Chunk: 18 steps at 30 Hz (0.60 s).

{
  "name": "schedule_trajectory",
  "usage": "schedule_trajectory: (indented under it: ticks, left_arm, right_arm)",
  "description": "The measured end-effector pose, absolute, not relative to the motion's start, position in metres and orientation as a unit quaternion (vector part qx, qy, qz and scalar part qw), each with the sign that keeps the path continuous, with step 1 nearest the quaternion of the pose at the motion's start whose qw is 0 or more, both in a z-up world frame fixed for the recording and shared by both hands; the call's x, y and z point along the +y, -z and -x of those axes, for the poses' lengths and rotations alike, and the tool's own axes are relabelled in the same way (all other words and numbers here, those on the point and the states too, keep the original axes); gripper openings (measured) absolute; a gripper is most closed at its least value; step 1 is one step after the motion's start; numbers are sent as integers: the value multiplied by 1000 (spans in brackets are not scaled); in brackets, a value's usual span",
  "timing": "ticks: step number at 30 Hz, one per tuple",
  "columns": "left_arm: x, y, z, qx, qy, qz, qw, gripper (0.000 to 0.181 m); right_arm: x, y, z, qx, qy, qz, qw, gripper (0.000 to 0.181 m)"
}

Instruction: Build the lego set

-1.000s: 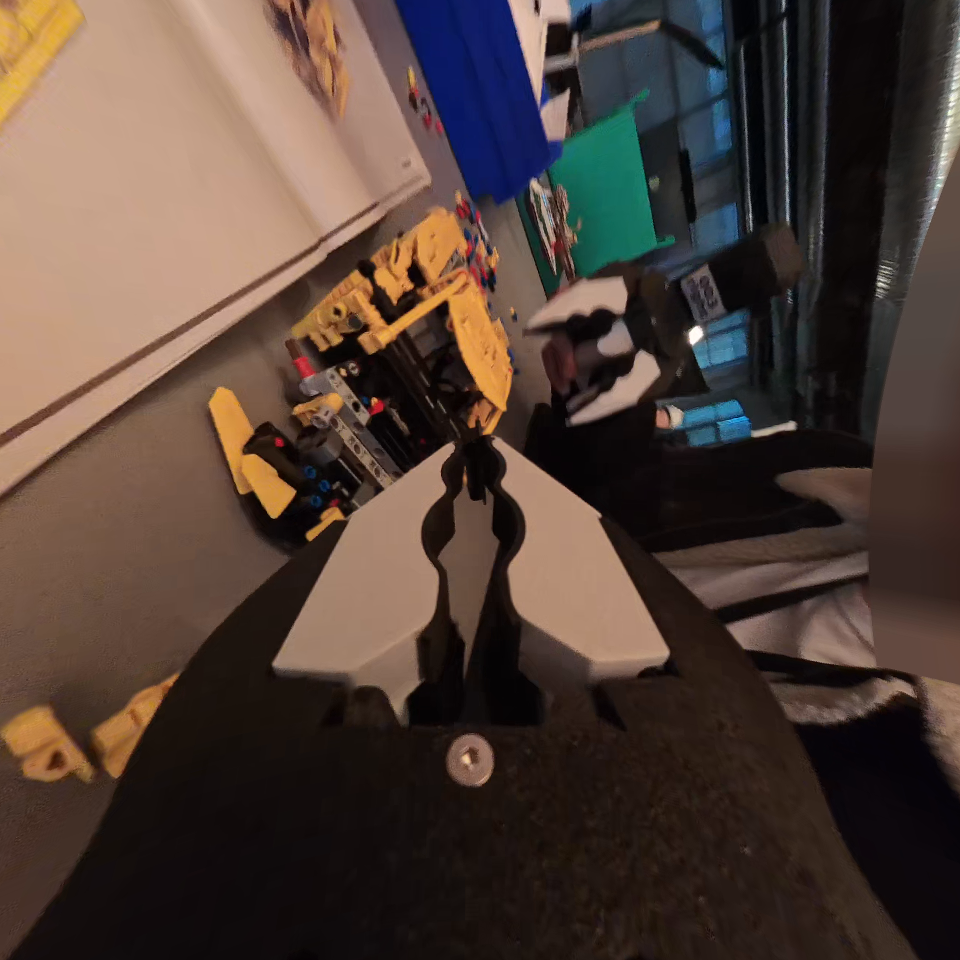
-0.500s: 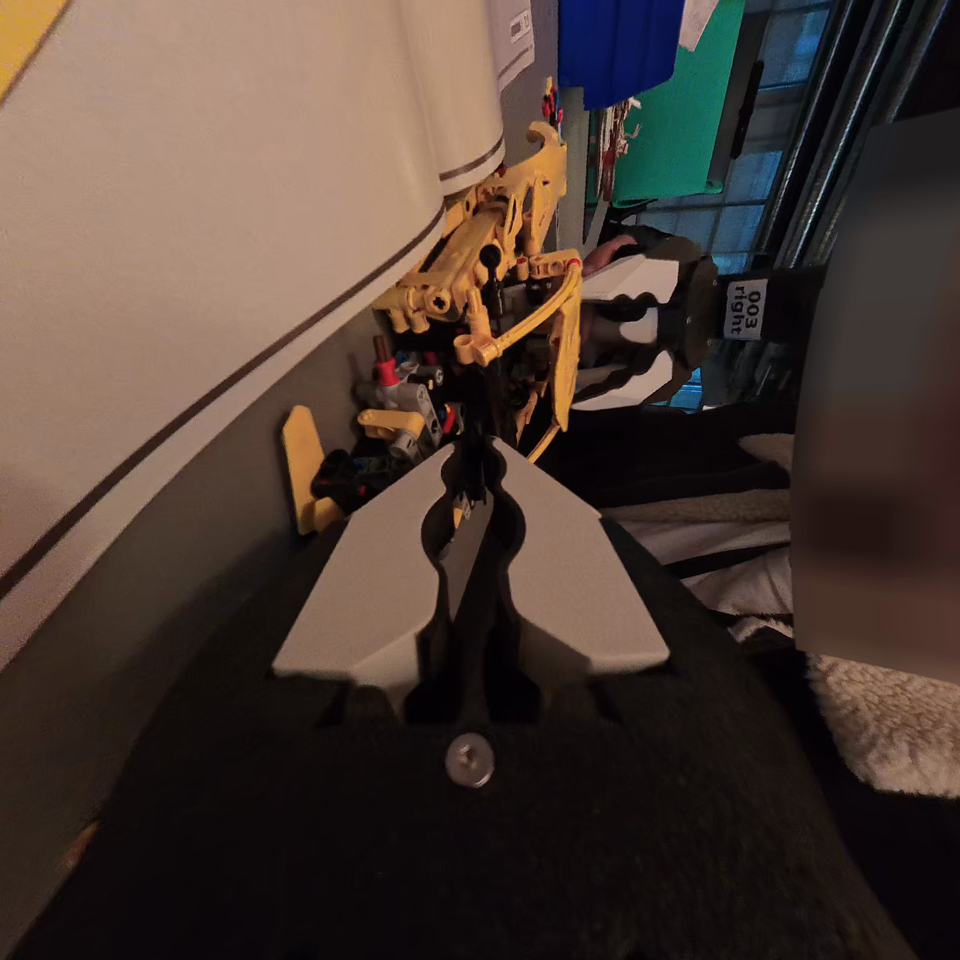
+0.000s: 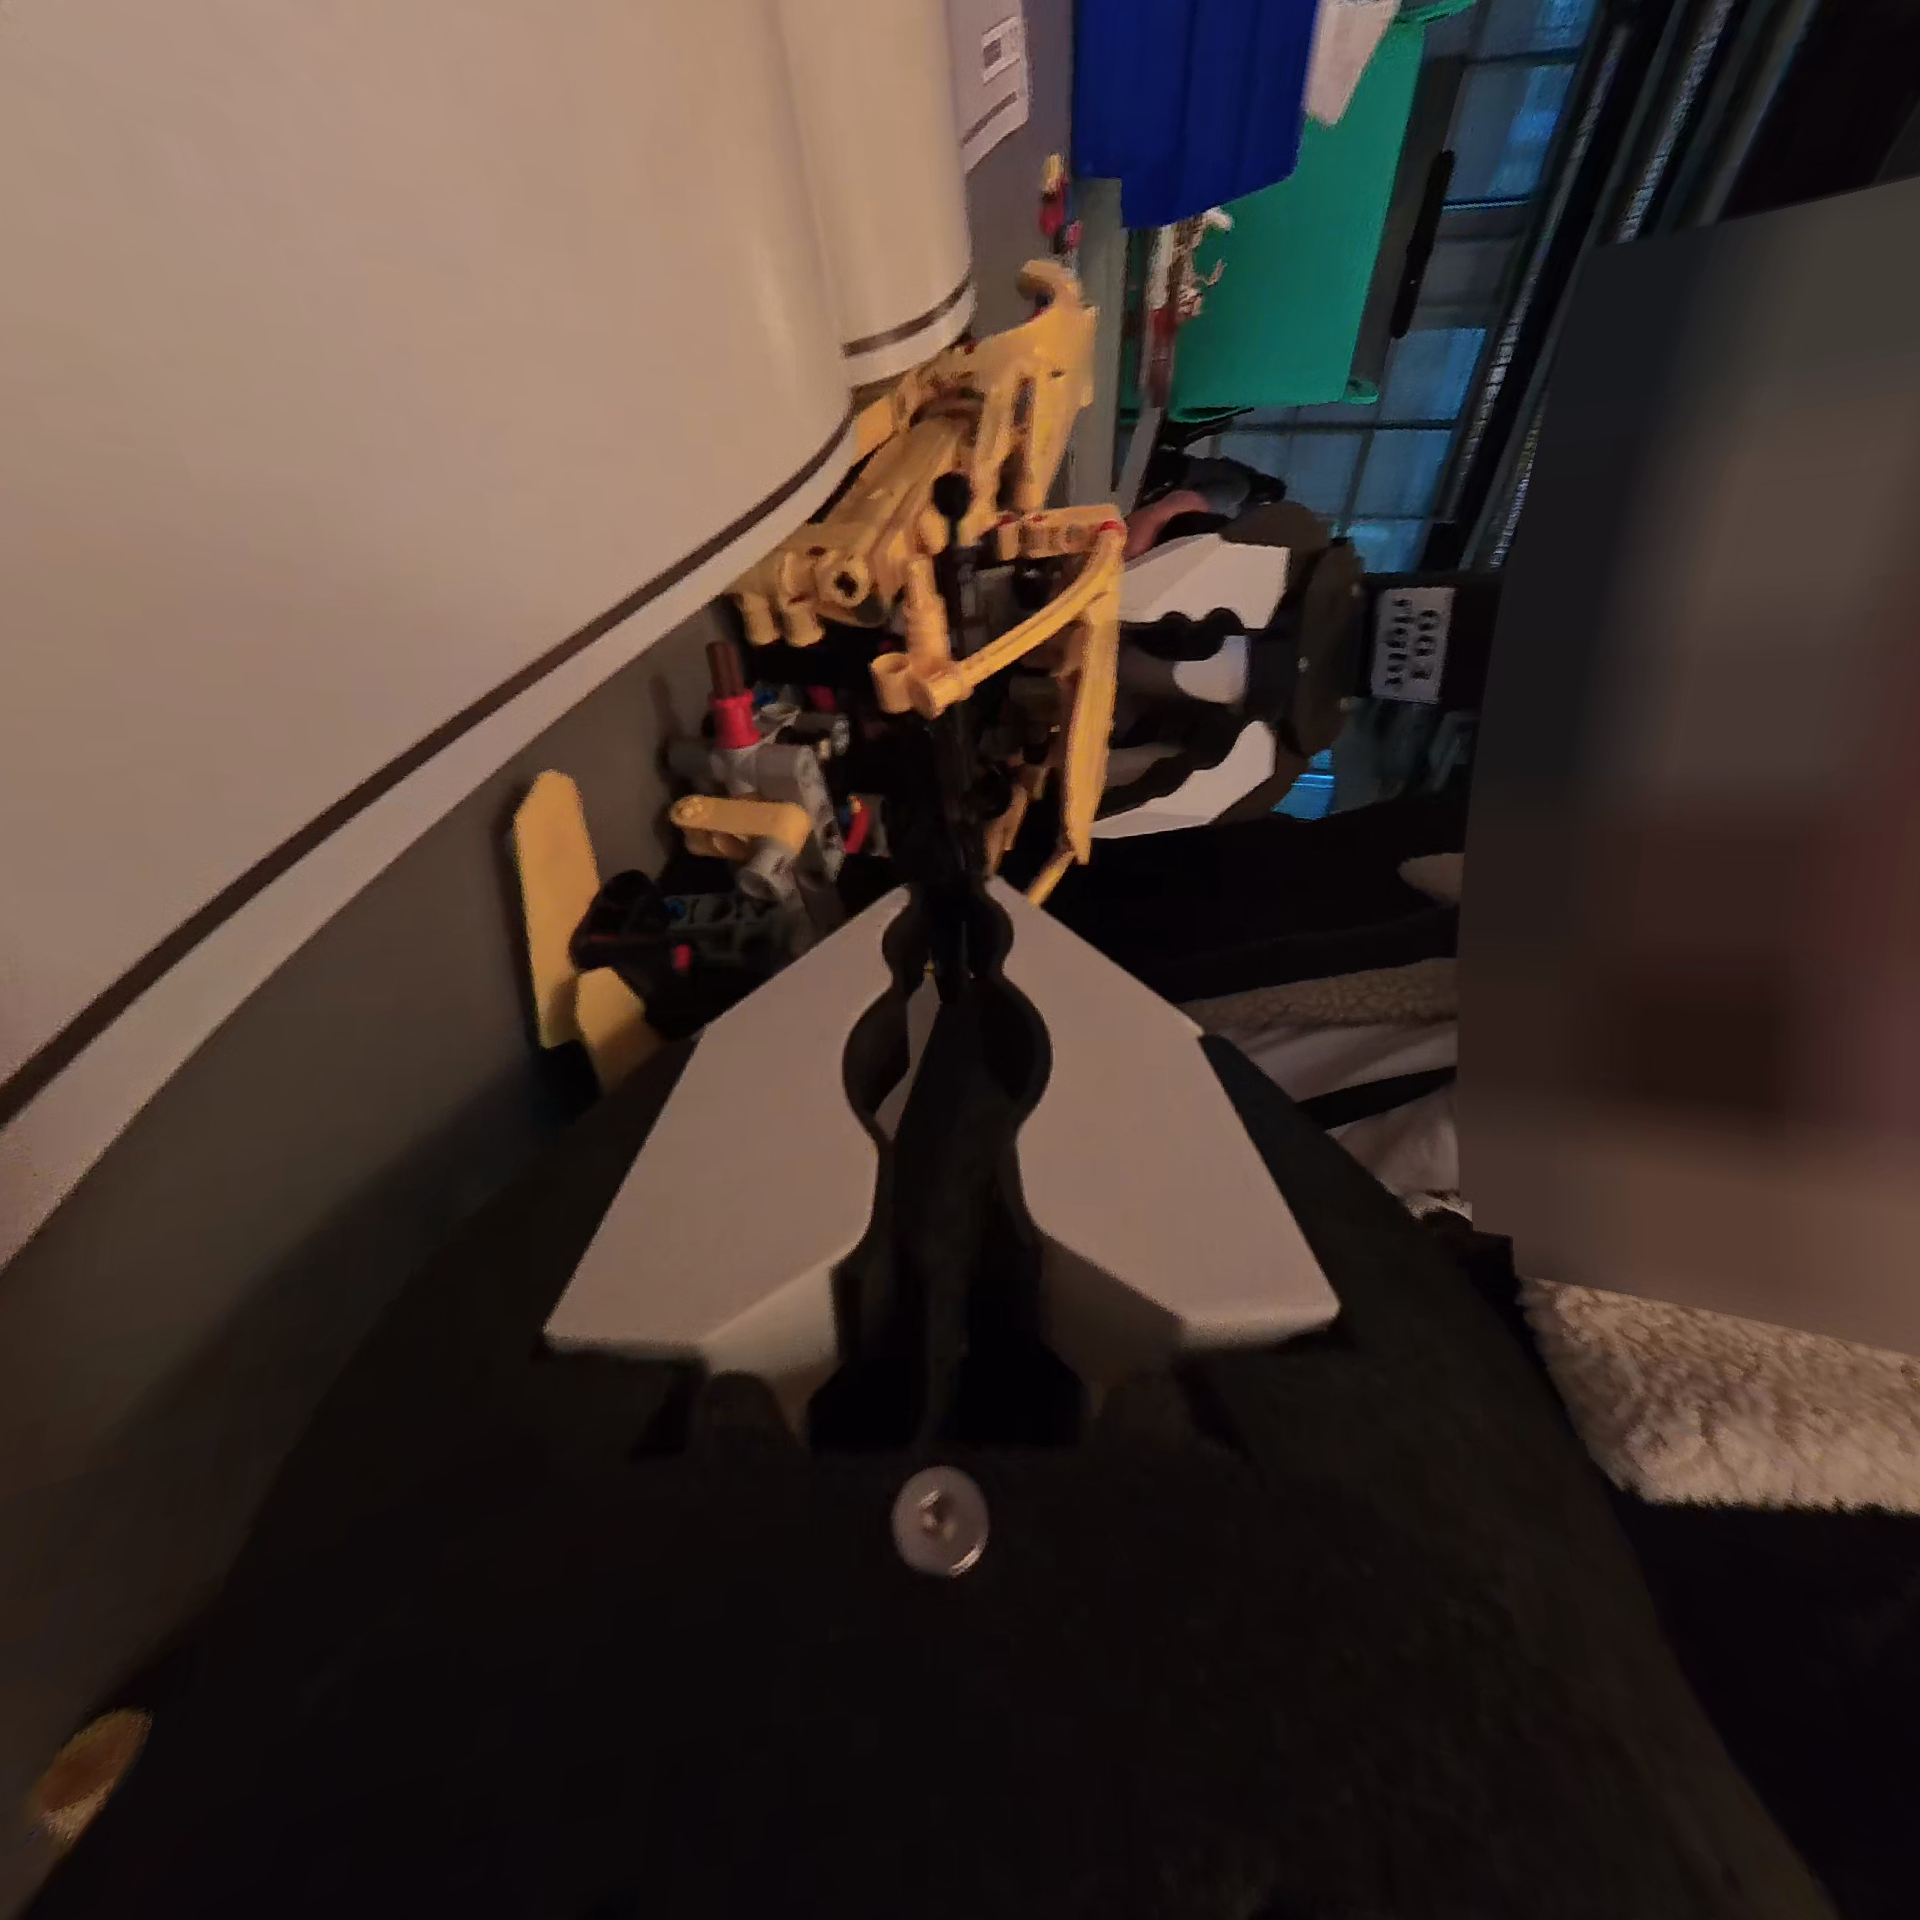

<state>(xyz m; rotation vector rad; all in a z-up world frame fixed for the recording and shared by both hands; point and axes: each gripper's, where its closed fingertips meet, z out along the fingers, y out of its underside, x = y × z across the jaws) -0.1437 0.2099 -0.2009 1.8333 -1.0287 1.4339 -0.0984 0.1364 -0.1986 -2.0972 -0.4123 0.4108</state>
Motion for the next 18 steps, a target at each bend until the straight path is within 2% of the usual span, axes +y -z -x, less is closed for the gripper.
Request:
schedule_trajectory:
  ticks: [4, 7, 10, 12, 16, 18]
  left_arm:
    - [216, 144, 144, -380, -648, -602, 270, 6]
    - [192, 112, 150, -414, -700, -527, 246, 6]
    - [163, 95, 157, -462, -726, -466, 205, 6]
    - [147, 86, 162, -483, -738, -436, 178, 6]
    - [124, 91, 161, -512, -721, -443, 146, 7]
    - [116, 92, 161, -516, -717, -450, 132, 7]
  right_arm:
    - [136, 168, 90, -143, -191, 823, 516, 50]
    - [137, 123, 116, -117, -304, 755, 569, 41]
    - [137, 112, 152, -70, -465, 724, 504, 40]
    - [135, 110, 161, -47, -524, 706, 474, 33]
    - [126, 106, 171, -57, -546, 697, 461, 24]
    - [120, 105, 176, -75, -542, 701, 457, 8]
